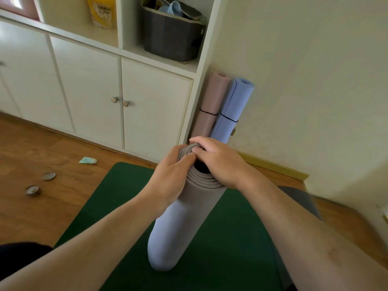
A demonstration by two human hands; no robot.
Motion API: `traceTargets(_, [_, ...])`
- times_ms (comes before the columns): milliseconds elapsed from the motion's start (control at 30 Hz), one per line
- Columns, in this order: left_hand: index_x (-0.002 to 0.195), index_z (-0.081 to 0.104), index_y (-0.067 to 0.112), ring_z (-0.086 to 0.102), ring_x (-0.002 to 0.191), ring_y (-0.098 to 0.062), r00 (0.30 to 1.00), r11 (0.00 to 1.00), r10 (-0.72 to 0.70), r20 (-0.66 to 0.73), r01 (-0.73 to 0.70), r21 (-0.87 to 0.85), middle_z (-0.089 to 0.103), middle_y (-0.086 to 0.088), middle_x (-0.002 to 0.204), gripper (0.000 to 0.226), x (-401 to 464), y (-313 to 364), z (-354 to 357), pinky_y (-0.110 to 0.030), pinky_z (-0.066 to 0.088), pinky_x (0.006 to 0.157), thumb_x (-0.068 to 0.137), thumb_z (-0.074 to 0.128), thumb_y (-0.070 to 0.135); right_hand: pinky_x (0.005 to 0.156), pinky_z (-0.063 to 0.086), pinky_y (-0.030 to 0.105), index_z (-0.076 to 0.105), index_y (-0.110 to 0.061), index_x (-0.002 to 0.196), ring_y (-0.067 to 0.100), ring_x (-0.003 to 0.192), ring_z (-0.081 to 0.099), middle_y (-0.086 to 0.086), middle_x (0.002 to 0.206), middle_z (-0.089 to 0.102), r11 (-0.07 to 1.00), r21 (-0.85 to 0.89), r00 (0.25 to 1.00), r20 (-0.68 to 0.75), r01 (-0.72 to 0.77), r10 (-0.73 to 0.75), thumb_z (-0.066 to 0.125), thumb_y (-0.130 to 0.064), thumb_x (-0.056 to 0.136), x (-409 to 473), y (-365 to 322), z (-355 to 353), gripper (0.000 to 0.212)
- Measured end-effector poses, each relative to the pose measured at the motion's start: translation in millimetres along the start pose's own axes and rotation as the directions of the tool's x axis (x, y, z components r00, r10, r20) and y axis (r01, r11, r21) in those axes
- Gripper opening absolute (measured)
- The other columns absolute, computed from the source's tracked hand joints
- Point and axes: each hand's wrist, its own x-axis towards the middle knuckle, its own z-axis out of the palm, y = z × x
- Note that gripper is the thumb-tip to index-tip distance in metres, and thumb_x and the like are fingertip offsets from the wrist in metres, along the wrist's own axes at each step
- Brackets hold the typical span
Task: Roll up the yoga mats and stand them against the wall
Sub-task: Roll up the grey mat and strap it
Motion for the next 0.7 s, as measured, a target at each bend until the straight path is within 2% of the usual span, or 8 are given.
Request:
traceTargets(100, [0.135,0.062,0.031,0.071,0.106,-0.002,1.0,1.0,0.017,-0.02,-0.017,-0.022,0.075,0.01,0.115,0.029,0,-2,4,-0.031,0.057,0.096,0.107,0.055,0.033,0.116,0.038,0.041,0.053,-0.033,0.151,0.014,0.139,0.048,-0.01,0.151,0.055,1.0,0.029,1.0,-0.012,-0.006,0.006,0.04,-0.041,0.112,-1,-1,2,0.042])
traceTargets(233, [0.134,0.064,0.031,0.071,0.106,-0.001,0.997,0.998,0.066,-0.045,-0.066,0.014,0.076,0.011,0.115,0.029,0,-1,7,-0.031,0.057,0.096,0.109,0.052,0.029,0.12,0.036,0.04,0.051,-0.034,0.156,0.011,0.143,0.045,-0.01,0.156,0.052,0.989,0.146,0.999,-0.013,-0.028,0.031,0.046,-0.037,0.11,-1,3,1,0.046])
traceTargets(333, [0.13,0.067,0.03,0.072,0.098,0.001,0.993,0.996,0.082,-0.079,-0.079,0.044,0.077,0.013,0.107,0.027,3,1,8,-0.024,0.058,0.084,0.108,0.052,0.025,0.124,0.033,0.041,0.051,-0.033,0.157,0.008,0.147,0.043,-0.011,0.159,0.05,0.951,0.304,0.998,-0.016,-0.054,0.062,0.052,-0.037,0.1,-1,10,1,0.057])
traceTargets(433, [0.124,0.069,0.029,0.072,0.09,0.004,0.988,0.992,0.1,-0.118,-0.09,0.088,0.077,0.014,0.1,0.024,8,3,8,-0.013,0.056,0.068,0.108,0.053,0.023,0.125,0.035,0.041,0.061,-0.031,0.15,0.007,0.143,0.049,-0.011,0.153,0.058,0.894,0.445,0.998,-0.024,-0.048,0.066,0.048,-0.037,0.086,4,16,1,0.065])
traceTargets(500, [0.123,0.07,0.03,0.071,0.089,0.005,0.983,0.987,0.115,-0.141,-0.098,0.125,0.077,0.013,0.099,0.024,10,4,6,-0.014,0.054,0.07,0.108,0.052,0.024,0.122,0.041,0.041,0.066,-0.025,0.145,0.009,0.136,0.057,-0.007,0.145,0.066,0.847,0.531,0.999,-0.023,-0.024,0.043,0.048,-0.033,0.085,9,20,-1,0.063])
traceTargets(600, [0.123,0.071,0.029,0.07,0.09,0.002,0.984,0.983,0.12,-0.13,-0.099,0.156,0.077,0.012,0.1,0.023,14,4,4,-0.024,0.057,0.082,0.108,0.053,0.026,0.117,0.048,0.045,0.069,-0.013,0.137,0.018,0.125,0.068,0.002,0.131,0.075,0.733,0.68,0.999,-0.009,-0.016,0.031,0.05,-0.024,0.084,13,27,-11,0.058])
traceTargets(633, [0.122,0.071,0.03,0.07,0.09,0.003,0.985,0.981,0.119,-0.123,-0.098,0.165,0.077,0.013,0.1,0.023,15,4,4,-0.023,0.057,0.082,0.108,0.053,0.026,0.116,0.048,0.047,0.07,-0.012,0.135,0.02,0.123,0.07,0.005,0.128,0.076,0.718,0.696,1.0,-0.006,-0.016,0.029,0.051,-0.022,0.083,13,28,-15,0.056])
traceTargets(700, [0.122,0.07,0.03,0.069,0.088,0.005,0.986,0.979,0.121,-0.117,-0.099,0.18,0.076,0.013,0.1,0.023,15,4,5,-0.018,0.054,0.077,0.108,0.052,0.027,0.114,0.049,0.048,0.071,-0.018,0.132,0.02,0.12,0.071,0.003,0.125,0.076,0.76,0.649,0.999,-0.011,-0.023,0.039,0.054,-0.023,0.08,12,30,-24,0.055])
